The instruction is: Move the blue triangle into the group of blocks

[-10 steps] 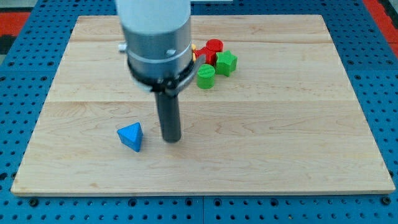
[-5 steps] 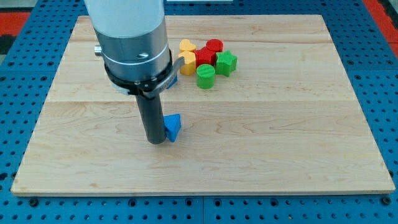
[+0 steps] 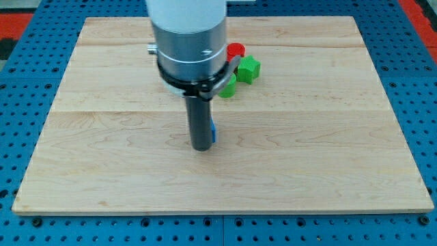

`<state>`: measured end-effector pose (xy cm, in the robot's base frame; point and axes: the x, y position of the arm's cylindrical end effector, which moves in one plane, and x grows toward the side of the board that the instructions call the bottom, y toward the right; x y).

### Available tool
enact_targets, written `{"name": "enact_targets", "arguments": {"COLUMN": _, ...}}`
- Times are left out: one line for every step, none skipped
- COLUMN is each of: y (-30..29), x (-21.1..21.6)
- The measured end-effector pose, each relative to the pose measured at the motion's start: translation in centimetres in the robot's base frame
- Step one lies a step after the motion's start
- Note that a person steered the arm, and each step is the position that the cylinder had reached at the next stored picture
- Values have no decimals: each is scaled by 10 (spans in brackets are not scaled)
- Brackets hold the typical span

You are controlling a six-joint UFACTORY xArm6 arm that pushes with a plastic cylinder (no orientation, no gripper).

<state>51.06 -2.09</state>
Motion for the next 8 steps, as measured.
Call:
{"name": "enact_targets", "arguments": {"y": 16, "x": -3}}
{"name": "enact_targets", "arguments": {"y": 10, "x": -14}}
{"name": "enact_targets", "arguments": {"y": 6, "x": -30}}
{"name": "enact_targets", "arguments": {"y": -4, "x": -44}}
{"name": "enact_targets", "arguments": {"y": -31, "x": -45}}
{"name": "enact_targets", "arguments": {"y": -41, "x": -49}}
{"name": "enact_targets", "arguments": {"y": -41, "x": -58}}
{"name": "enact_targets", "arguments": {"y": -39, "x": -74}}
